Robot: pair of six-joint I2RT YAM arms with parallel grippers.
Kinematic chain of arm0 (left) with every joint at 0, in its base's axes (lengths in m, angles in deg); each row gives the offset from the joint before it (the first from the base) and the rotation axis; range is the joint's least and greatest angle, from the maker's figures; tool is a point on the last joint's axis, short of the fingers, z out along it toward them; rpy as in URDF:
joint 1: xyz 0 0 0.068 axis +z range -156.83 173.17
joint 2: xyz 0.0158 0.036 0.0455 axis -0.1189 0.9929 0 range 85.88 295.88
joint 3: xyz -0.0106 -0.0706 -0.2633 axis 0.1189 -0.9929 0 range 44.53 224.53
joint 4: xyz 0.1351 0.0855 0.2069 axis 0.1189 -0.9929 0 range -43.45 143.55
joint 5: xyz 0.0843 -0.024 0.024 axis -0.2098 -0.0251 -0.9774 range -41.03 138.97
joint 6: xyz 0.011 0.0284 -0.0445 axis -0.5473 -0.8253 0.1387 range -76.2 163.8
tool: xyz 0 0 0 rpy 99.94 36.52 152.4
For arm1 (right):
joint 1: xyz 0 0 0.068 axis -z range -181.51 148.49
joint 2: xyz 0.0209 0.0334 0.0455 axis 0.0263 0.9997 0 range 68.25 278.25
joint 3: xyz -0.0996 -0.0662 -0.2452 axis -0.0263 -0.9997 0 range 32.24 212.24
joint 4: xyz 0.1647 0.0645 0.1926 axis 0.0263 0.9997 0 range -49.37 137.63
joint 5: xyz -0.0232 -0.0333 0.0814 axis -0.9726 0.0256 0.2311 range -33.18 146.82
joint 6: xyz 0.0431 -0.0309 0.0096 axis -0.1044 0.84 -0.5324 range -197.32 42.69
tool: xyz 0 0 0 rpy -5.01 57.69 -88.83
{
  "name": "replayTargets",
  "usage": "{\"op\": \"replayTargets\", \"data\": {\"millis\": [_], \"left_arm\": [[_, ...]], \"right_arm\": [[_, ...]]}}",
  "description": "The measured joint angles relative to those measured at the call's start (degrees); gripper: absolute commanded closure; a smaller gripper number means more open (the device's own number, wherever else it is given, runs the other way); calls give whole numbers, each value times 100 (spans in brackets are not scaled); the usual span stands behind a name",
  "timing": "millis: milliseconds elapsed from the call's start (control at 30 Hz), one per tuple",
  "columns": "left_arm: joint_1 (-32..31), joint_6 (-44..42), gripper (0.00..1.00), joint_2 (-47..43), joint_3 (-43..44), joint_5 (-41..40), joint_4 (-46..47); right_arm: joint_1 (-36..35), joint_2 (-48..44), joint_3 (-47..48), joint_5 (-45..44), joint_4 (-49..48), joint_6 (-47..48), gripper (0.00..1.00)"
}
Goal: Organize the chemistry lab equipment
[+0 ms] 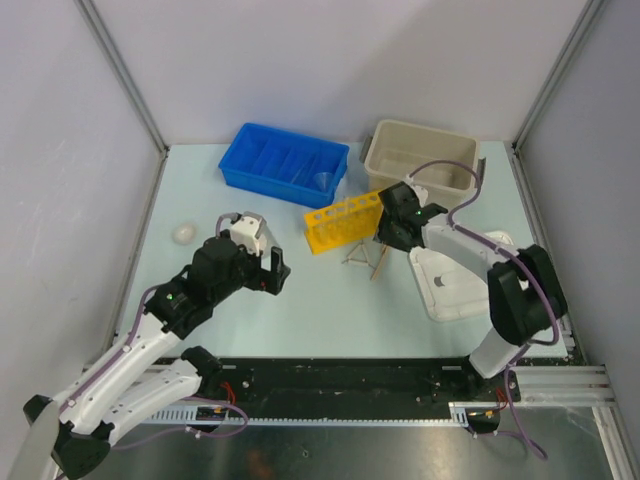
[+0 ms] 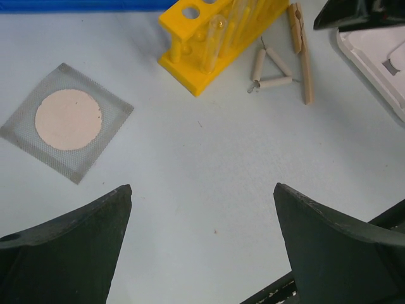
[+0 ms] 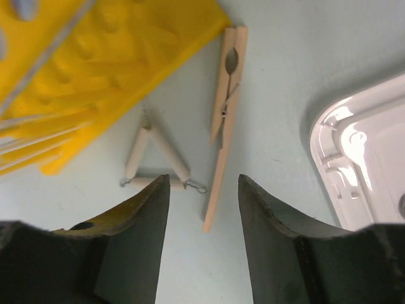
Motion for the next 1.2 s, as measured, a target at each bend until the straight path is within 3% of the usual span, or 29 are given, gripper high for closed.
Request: {"op": "replayTargets", "data": {"millis": [433,600,900,1200], "left_arm": [[0,-7,1,-94,-2,-74,-24],[0,-13,1,-96,-2,-103,-39],[2,-44,1,-107,-2,-127,-42],[7,-44,1,-122,-2,-142,-42]], "right_arm": [[-35,1161,-149,-48,-221,-448,60],[-81,1191,-151,-168,-337,-457,69],[-164,1204,-162,-444,-387,-389,97],[-264,621,-247,-682,-262,-125,100]]}}
